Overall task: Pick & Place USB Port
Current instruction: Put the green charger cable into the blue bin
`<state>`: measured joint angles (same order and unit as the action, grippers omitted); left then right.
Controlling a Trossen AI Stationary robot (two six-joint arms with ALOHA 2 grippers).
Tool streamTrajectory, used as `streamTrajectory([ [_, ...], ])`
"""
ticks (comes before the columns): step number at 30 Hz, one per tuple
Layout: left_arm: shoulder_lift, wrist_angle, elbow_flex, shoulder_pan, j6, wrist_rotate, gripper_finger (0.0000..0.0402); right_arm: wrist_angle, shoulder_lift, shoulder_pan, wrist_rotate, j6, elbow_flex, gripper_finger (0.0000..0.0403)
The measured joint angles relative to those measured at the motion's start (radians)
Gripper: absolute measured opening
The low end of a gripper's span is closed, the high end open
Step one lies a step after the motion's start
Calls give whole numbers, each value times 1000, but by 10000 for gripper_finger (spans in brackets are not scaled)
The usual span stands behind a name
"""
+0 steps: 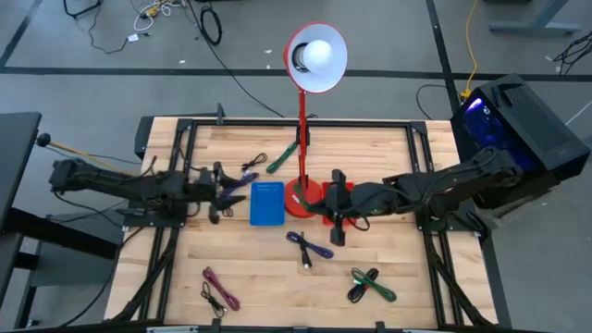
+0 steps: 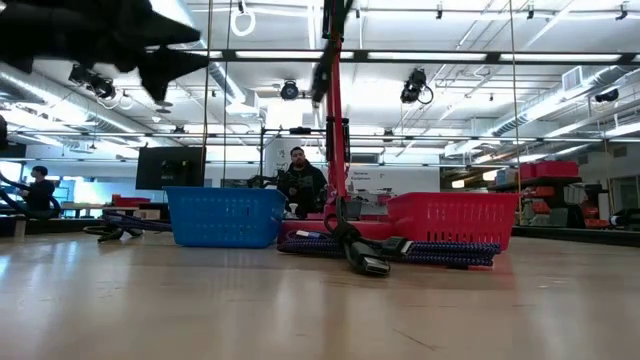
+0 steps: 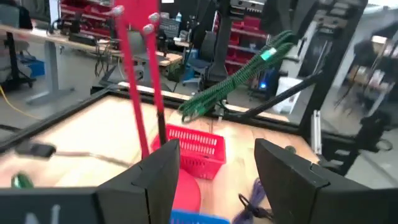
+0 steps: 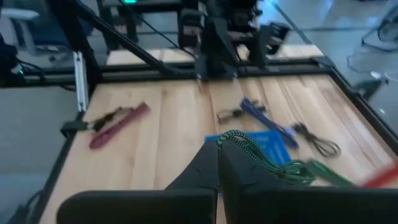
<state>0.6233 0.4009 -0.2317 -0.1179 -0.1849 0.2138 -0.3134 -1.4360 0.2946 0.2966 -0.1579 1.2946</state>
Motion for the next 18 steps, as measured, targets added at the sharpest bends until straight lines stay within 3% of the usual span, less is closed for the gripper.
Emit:
streamTrajectory([
  [7, 295, 9, -223, -26, 166, -66, 213, 112, -70, 3, -50, 38, 0, 0],
  [18, 519, -75, -380, -39, 228, -132, 213, 213, -91, 3, -137, 92, 0, 0],
])
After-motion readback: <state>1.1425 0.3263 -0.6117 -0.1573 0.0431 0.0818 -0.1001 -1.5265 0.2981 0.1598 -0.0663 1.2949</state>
